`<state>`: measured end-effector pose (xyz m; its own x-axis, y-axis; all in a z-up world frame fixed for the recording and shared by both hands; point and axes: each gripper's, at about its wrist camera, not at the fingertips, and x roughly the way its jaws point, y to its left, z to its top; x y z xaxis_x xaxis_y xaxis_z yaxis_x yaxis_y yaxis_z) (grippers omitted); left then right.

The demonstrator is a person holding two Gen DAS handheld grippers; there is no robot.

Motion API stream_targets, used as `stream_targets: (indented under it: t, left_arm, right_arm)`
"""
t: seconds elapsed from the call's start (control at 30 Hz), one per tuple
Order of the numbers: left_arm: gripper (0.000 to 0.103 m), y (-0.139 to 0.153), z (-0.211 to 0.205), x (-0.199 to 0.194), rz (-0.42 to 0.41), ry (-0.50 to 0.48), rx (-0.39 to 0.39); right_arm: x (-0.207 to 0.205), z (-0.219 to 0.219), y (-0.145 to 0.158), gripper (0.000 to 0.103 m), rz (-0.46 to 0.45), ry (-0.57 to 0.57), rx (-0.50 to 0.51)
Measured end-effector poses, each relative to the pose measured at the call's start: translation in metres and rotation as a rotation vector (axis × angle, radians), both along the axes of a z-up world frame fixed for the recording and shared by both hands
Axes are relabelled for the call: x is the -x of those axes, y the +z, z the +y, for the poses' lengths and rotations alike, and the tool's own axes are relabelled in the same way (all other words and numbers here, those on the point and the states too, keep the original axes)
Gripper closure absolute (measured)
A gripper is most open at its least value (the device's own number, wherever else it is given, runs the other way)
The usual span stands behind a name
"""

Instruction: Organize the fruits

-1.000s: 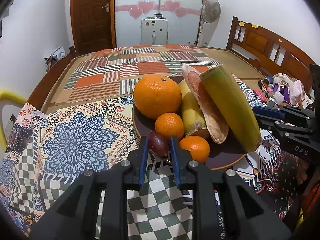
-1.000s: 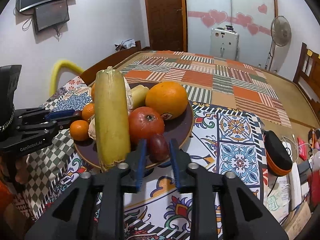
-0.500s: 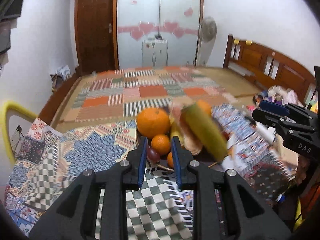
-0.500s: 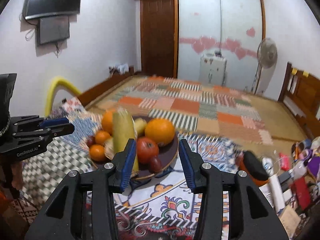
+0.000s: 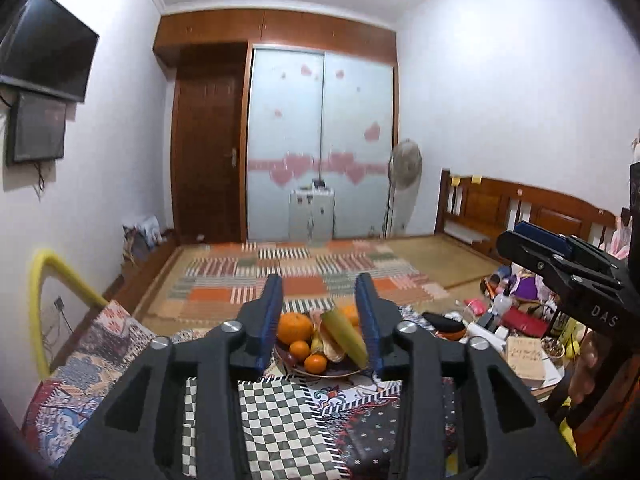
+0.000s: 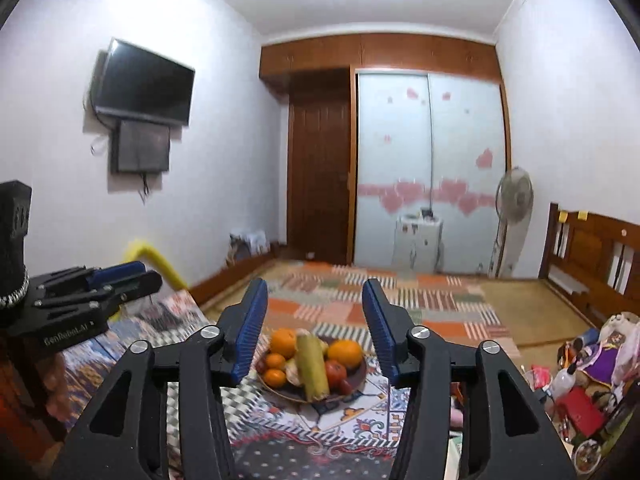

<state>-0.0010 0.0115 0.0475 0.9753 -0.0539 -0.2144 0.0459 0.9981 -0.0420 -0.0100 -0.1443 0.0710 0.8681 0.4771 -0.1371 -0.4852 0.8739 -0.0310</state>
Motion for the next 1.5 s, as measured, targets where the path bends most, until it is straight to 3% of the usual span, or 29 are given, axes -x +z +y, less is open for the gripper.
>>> stream_targets:
  t: [0.13, 0.27, 0.4, 0.6, 0.87, 1.5]
  left_arm:
    - [0.055, 0.010, -0.008, 0.029, -0.040, -0.001, -0.003]
    - [0.038, 0.015, -0.015, 0.050, -0.072, 0.019, -0.013]
    - [0.035, 0.016, -0.020, 0.061, -0.077, 0.028, -0.023]
    - [0.016, 0.015, -0.025, 0.069, -0.087, 0.039, -0.021]
    - [0.005, 0.012, -0.027, 0.074, -0.102, 0.055, -0.038]
    - [0.002, 0.006, -0.025, 0.075, -0.103, 0.057, -0.039]
  right_arm:
    - [0.013, 0.001, 0.001, 0.043, -0.026, 0.000, -0.033]
    - [0.022, -0.002, -0.002, 0.030, -0.038, -0.012, -0.051]
    - [0.026, -0.002, -0.003, 0.020, -0.046, -0.033, -0.050]
    - [0.035, -0.008, -0.008, 0.006, -0.051, -0.062, -0.055]
    - [0.043, -0.012, -0.013, 0.000, -0.059, -0.085, -0.050]
    - [0.048, -0.011, -0.014, 0.000, -0.057, -0.087, -0.046]
